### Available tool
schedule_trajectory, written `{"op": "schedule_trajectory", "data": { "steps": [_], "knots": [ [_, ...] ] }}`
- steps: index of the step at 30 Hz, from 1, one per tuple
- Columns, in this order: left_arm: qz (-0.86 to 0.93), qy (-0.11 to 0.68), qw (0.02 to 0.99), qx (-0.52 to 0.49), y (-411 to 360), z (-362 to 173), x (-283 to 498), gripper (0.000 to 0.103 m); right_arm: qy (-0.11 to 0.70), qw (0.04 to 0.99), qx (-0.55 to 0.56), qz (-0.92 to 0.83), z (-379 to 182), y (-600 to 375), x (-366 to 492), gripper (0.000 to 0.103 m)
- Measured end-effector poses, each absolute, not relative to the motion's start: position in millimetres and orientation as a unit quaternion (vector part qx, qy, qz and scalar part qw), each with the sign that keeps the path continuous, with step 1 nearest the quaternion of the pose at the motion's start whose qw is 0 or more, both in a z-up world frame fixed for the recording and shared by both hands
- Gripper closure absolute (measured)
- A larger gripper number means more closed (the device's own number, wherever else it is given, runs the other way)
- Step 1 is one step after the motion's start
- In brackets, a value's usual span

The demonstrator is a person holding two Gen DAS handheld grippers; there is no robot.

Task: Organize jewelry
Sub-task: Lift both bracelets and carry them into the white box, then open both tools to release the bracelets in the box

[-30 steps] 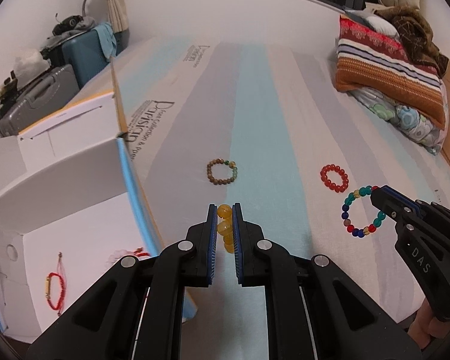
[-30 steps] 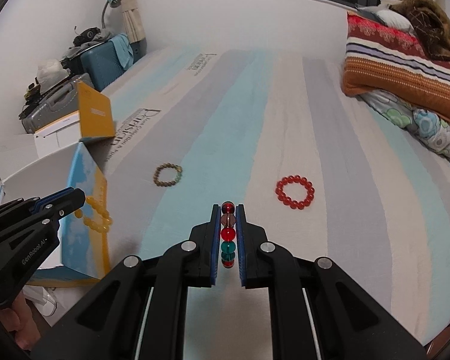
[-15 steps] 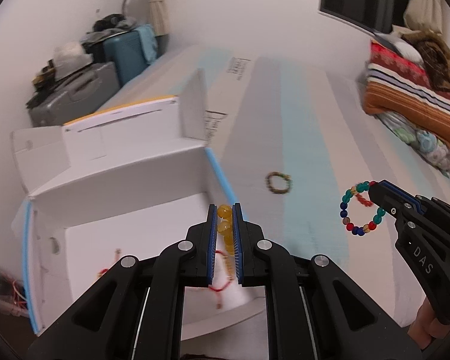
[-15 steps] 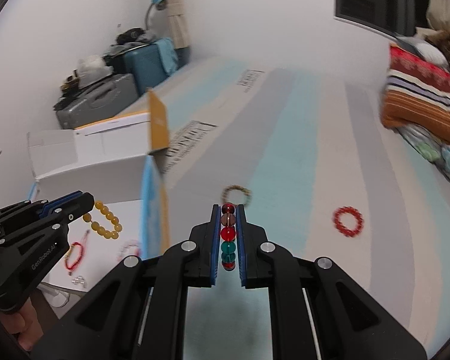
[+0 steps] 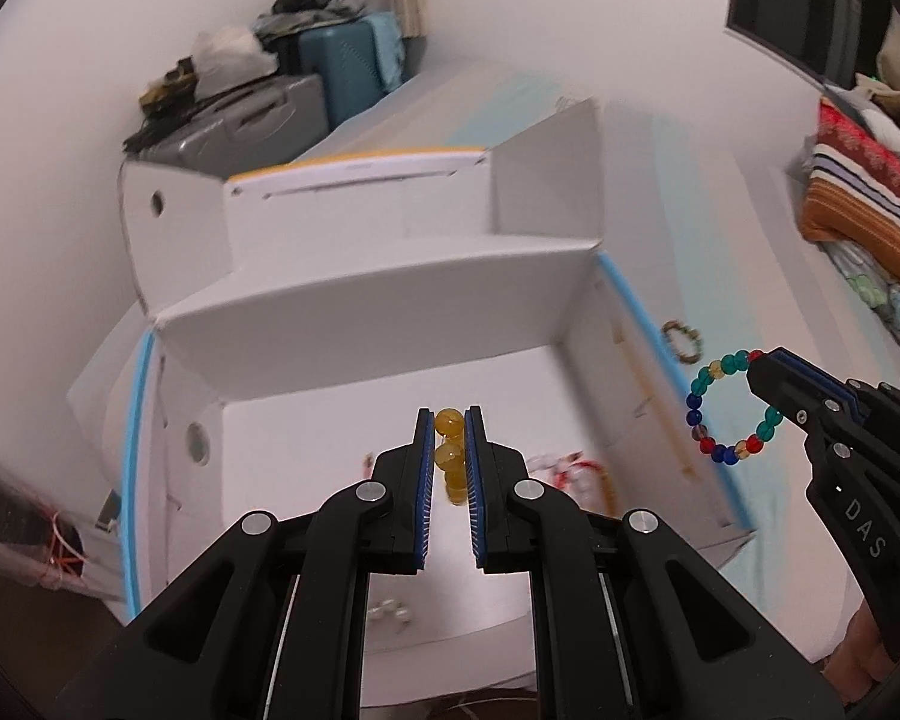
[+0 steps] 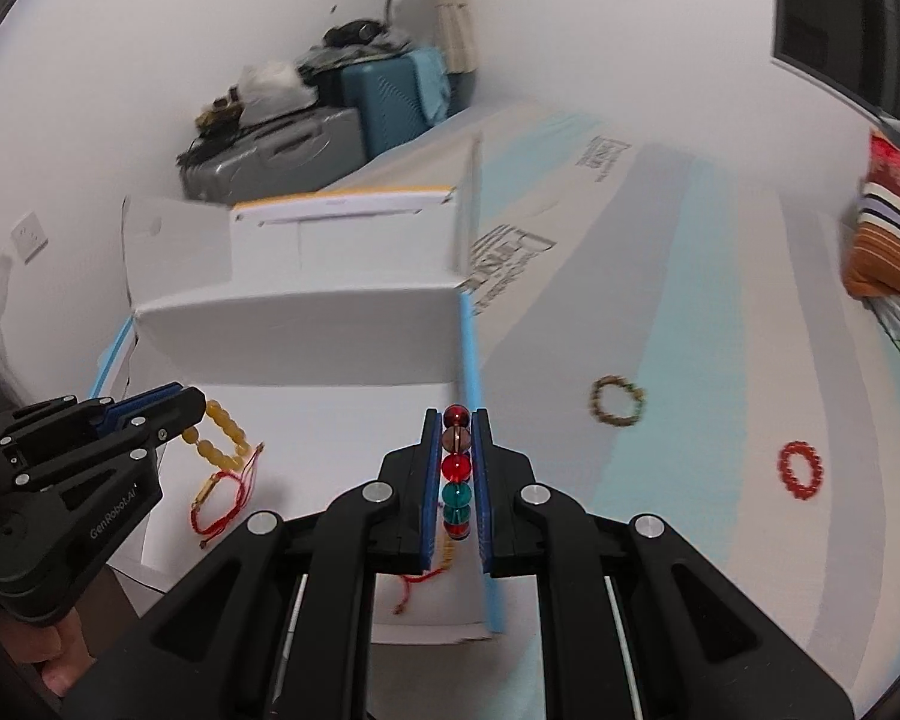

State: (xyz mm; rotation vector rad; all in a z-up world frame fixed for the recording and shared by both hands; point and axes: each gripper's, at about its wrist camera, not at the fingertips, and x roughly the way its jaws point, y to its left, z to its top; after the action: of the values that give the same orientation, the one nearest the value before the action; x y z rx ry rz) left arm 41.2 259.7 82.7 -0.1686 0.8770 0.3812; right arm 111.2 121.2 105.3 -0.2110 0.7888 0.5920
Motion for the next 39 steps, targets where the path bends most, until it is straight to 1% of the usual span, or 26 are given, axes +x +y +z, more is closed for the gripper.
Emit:
{"op": "schedule_trajectory", "data": {
  "steps": [14,24,28,29,30,31,32,33,34,35,36,37,38,39],
  "knots": [
    [0.210,0.470,0.849,-0.116,321,21,31,0.094,0.426,0.844,-0.135,0.297,46,178,118,0.094],
    [0.208,0.485,0.840,-0.125,329,8,34,0.094,0.450,0.831,-0.149,0.290,23,184,121,0.094],
    [0.211,0.483,0.840,-0.125,329,11,35,0.091,0.450,0.833,-0.148,0.286,24,183,120,0.092],
    [0.210,0.481,0.842,-0.126,329,12,34,0.090,0.450,0.833,-0.146,0.287,27,183,120,0.088],
    [0.208,0.479,0.843,-0.128,329,14,33,0.088,0.449,0.834,-0.144,0.288,28,185,119,0.076],
    [0.206,0.476,0.845,-0.132,329,17,31,0.082,0.444,0.837,-0.140,0.287,33,184,117,0.068],
    [0.208,0.471,0.847,-0.132,329,20,29,0.077,0.437,0.841,-0.137,0.288,38,182,115,0.066],
    [0.213,0.466,0.849,-0.130,328,24,27,0.064,0.431,0.844,-0.134,0.288,44,180,113,0.061],
    [0.217,0.460,0.851,-0.128,328,27,26,0.055,0.427,0.847,-0.131,0.289,50,177,110,0.053],
    [0.221,0.453,0.854,-0.126,326,32,24,0.051,0.420,0.851,-0.126,0.289,56,174,109,0.048],
    [0.225,0.446,0.858,-0.125,325,37,22,0.042,0.413,0.856,-0.122,0.287,63,169,107,0.041],
    [0.226,0.439,0.861,-0.123,323,43,21,0.032,0.407,0.859,-0.119,0.286,69,166,106,0.037],
    [0.227,0.433,0.864,-0.121,321,46,20,0.029,0.400,0.863,-0.117,0.285,76,161,105,0.035],
    [0.228,0.428,0.867,-0.119,318,51,20,0.022,0.396,0.866,-0.116,0.283,81,158,104,0.029]
  ]
}}
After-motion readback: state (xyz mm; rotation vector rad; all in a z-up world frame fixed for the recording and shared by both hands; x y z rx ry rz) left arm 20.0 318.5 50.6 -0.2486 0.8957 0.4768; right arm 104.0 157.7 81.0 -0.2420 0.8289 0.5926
